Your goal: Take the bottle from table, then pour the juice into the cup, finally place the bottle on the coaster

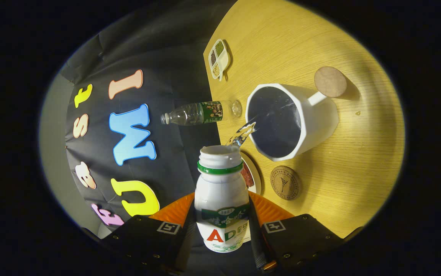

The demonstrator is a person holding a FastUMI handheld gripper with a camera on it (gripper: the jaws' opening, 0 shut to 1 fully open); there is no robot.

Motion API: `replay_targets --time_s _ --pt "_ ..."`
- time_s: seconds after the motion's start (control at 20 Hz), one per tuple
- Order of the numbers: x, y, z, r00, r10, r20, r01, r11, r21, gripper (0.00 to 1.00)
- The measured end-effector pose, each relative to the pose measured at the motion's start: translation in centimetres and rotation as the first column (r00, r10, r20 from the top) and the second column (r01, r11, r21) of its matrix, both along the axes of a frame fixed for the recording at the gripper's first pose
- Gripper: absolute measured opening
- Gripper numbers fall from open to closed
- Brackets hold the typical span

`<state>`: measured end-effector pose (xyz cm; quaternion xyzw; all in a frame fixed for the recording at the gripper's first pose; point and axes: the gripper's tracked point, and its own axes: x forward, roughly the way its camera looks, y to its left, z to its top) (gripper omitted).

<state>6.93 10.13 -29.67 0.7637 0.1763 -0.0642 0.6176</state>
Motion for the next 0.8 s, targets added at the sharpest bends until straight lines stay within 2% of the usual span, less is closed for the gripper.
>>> replay_targets --time_s 0.8 --pt "0.83 -0.06 0.44 1.000 -0.019 0.007 0.019 1.000 0.011 0.64"
